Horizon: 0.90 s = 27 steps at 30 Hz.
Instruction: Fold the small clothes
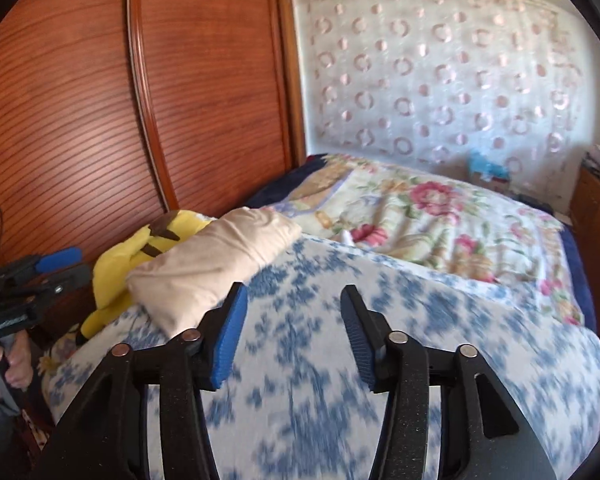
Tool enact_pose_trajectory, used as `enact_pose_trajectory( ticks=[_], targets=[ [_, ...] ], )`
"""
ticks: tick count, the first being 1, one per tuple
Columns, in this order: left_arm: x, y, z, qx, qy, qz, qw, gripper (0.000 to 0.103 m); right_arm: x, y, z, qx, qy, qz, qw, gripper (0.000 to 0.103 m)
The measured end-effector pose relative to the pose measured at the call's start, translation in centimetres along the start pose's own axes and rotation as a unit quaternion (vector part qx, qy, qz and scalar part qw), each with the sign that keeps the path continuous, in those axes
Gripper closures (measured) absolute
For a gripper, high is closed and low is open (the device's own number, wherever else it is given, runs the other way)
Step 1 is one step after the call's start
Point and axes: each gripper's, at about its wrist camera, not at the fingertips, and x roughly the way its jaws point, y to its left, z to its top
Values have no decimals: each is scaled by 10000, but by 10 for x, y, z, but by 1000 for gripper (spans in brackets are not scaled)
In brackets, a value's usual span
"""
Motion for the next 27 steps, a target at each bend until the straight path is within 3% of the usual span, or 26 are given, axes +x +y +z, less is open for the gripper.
enact_pose_trajectory(
  ticks=[10,18,27],
  targets=[
    [-39,-75,12,508,-321,-365,9975,45,-129,-2,-40,399,-701,-856,9931,20],
    [-73,-110,20,620,-536,-731,9940,45,-206,-15,-55,828,-1216,-1538,9771,19],
    [-86,-120,22,663,-586,-696,9937,45,-230,-13,-64,882,-1379,-1721,9714,19]
  ],
)
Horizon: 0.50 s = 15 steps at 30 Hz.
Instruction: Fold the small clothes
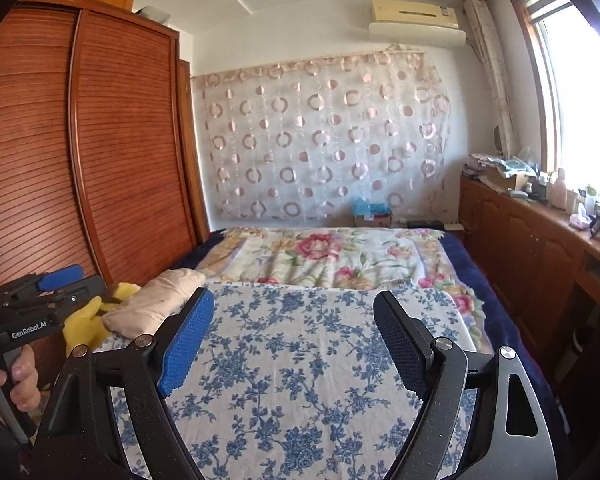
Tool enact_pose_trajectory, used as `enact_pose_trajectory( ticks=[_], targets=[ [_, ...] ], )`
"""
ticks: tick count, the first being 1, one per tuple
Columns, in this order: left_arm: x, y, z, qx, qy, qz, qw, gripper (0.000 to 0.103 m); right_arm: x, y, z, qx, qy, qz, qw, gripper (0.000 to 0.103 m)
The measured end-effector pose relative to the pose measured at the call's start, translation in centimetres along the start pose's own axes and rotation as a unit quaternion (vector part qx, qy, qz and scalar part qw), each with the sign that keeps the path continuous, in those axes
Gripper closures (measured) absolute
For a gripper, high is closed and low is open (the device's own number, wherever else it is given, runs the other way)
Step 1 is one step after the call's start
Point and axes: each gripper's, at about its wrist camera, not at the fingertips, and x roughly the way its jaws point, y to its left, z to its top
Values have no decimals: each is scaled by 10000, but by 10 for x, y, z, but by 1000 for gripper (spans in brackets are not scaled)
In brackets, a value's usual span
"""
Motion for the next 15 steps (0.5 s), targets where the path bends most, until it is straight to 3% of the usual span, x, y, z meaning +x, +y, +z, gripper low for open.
enact_pose_trajectory(
  ticks=[15],
  targets=[
    [-1,-3,-1,-16,7,32,10000,44,-8,4,-4,-11,-77,-107,9999,19]
  ],
)
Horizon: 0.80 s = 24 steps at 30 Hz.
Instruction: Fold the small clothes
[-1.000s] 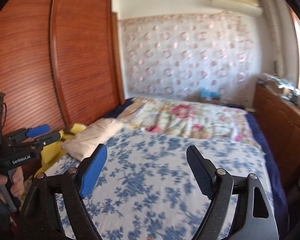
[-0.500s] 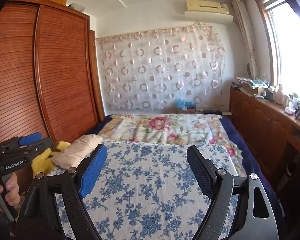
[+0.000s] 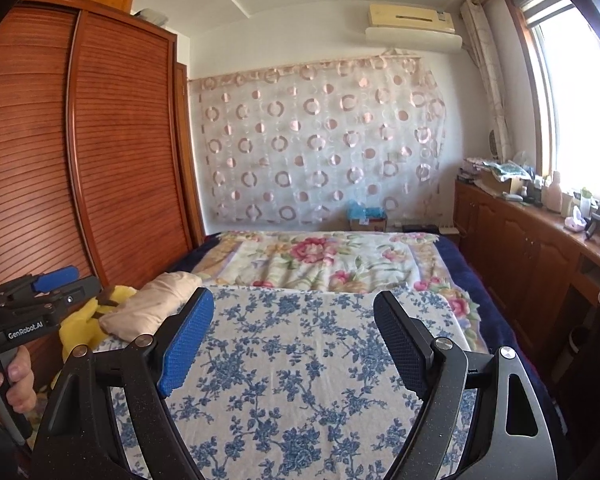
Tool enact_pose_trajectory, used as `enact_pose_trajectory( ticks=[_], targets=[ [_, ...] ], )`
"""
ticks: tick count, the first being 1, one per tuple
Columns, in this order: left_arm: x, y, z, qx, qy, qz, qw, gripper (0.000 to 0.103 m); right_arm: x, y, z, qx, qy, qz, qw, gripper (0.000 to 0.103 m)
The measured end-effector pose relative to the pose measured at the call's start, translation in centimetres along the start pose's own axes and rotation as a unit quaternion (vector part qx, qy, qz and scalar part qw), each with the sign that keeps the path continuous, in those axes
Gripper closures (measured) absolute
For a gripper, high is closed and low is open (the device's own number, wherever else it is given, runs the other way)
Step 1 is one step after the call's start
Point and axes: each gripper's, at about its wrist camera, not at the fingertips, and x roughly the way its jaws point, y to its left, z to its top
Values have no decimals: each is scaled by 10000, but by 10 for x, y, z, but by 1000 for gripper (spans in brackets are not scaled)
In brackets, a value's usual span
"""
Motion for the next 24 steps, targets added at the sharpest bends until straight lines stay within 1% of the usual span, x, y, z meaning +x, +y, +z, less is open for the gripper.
enact_pose_trajectory(
  ticks=[24],
  targets=[
    [-5,2,2,8,-29,-4,10000,44,-5,-1,-1,9,-26,-18,10000,19]
  ],
)
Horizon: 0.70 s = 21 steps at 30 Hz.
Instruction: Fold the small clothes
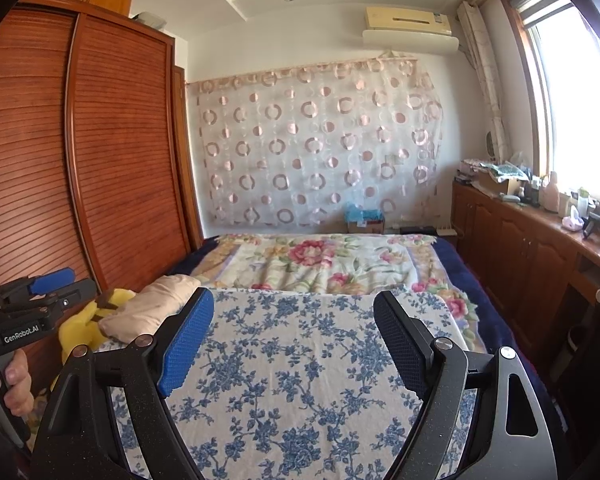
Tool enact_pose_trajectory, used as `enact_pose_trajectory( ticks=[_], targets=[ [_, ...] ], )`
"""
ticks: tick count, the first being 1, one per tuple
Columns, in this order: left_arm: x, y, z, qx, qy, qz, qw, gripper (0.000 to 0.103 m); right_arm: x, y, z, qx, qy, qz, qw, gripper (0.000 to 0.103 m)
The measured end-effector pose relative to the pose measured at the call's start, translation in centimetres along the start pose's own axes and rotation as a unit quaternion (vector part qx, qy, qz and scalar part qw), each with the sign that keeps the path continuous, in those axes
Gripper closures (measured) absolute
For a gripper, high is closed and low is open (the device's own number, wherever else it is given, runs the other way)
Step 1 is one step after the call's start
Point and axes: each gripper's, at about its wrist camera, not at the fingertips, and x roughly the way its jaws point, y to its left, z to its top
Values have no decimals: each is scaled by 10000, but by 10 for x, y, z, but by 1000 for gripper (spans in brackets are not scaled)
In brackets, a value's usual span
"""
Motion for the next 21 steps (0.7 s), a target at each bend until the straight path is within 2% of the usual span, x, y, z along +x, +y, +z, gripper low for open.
enact_pose_trajectory(
  ticks=[21],
  targets=[
    [0,1,-1,0,-1,-4,10000,43,-3,-1,3,-2,-17,-8,10000,19]
  ],
)
